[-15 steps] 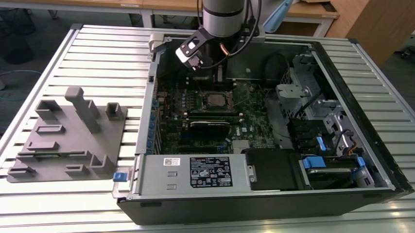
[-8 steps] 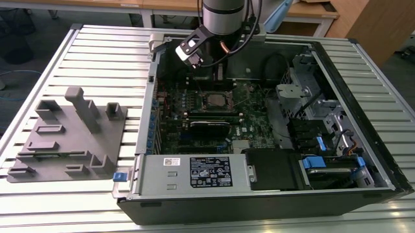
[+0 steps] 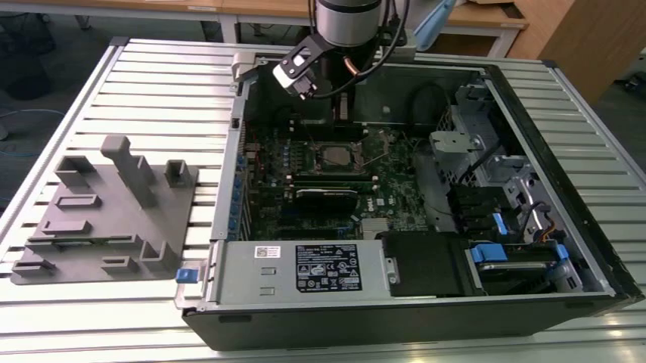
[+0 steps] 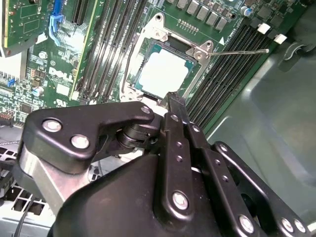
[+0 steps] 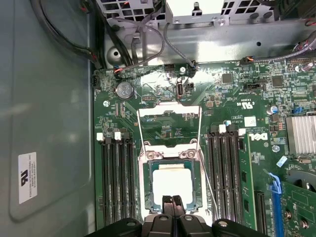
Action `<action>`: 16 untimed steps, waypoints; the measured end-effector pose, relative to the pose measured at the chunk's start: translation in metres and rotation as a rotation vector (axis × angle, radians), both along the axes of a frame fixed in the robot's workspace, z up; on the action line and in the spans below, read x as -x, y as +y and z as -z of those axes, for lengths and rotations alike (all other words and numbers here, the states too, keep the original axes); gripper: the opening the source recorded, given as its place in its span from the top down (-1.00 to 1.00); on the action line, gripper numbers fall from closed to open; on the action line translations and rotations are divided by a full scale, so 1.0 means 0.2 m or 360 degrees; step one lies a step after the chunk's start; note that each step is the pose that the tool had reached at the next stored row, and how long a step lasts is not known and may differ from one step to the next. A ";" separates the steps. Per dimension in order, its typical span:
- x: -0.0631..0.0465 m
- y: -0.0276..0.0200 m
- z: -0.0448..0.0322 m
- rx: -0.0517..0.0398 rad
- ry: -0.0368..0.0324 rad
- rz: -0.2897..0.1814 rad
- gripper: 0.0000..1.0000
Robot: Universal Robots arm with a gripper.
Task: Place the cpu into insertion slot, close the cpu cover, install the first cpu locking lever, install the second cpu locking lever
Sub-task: 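Close the cpu cover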
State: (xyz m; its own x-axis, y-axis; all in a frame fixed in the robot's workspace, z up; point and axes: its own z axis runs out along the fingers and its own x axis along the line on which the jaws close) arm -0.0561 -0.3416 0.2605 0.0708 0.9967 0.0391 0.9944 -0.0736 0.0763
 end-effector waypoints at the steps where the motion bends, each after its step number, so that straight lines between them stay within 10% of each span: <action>1: 0.00 0.000 -0.004 0.0000 0.0000 0.0000 0.79; 16: 0.00 0.000 -0.021 0.0000 0.0000 0.0000 0.79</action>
